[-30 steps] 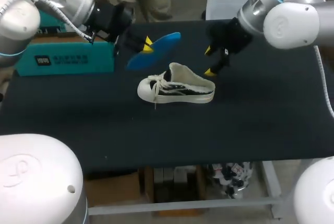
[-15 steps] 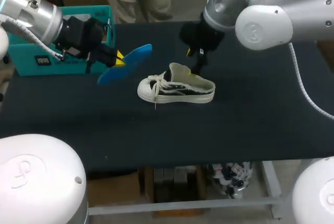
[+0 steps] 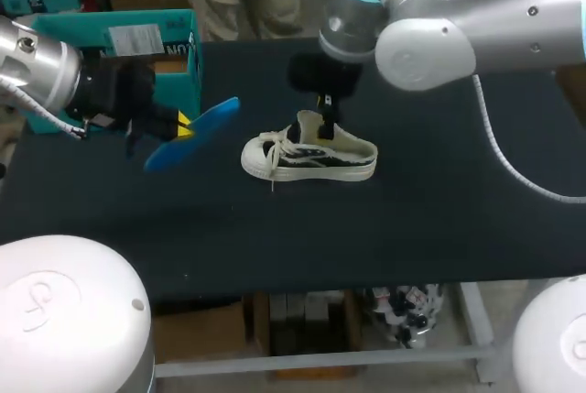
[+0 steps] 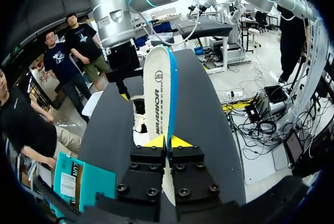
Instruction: Open the shoe tongue, take the insole out of the shoe, put the insole back into the shoe, and pack the shoe into the shoebox
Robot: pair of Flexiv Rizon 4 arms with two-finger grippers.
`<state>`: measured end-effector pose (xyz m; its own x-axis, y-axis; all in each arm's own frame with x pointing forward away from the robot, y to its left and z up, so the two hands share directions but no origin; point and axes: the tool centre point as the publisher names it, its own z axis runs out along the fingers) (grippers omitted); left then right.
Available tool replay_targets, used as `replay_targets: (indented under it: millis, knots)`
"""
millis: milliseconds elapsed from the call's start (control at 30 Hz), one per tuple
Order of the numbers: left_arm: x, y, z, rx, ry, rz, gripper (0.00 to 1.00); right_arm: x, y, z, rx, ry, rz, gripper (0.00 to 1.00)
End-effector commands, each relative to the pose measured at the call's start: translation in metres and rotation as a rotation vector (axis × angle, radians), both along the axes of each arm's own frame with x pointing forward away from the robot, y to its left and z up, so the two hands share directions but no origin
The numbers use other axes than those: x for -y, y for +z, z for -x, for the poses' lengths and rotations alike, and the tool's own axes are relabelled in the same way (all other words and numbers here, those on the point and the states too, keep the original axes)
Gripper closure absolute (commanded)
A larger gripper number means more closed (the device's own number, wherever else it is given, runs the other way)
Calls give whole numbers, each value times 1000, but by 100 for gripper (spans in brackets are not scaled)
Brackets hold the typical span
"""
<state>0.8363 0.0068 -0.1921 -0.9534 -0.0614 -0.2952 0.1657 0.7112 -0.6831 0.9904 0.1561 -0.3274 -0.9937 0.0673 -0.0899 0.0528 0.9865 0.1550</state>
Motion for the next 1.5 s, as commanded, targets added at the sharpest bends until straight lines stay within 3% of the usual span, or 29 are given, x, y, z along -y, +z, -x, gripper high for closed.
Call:
replay_targets:
  millis: [33, 100, 167, 233, 300, 333, 967, 1233, 1500]
  knots:
    - [-5, -6, 6, 33, 40, 8, 100, -10, -8, -7, -14, -21, 132, 0]
    - [-7, -8, 6, 31, 49, 3, 100, -11, -11, -10, -16, -28, 143, 3]
    - [-9, -10, 6, 29, 52, 2, 100, -12, -14, -13, -15, -37, 159, 13]
    - [-11, -12, 5, 27, 57, -1, 100, -13, -17, -15, -18, -40, 161, 35]
    - [-13, -13, 4, 25, 64, -6, 100, -14, -20, -17, -21, -46, 172, 72]
    - [-14, -14, 3, 23, 64, -7, 100, -15, -20, -18, -20, -54, 176, 100]
    - [-5, -15, -5, 43, 18, -36, 100, 0, -16, -16, -3, -170, 208, 100]
    - [3, -9, -9, 99, -86, -38, 100, 11, 3, -11, -32, -371, 187, 100]
    - [14, -1, -25, 149, -217, -28, 100, 23, 19, 1, -82, -604, 123, 100]
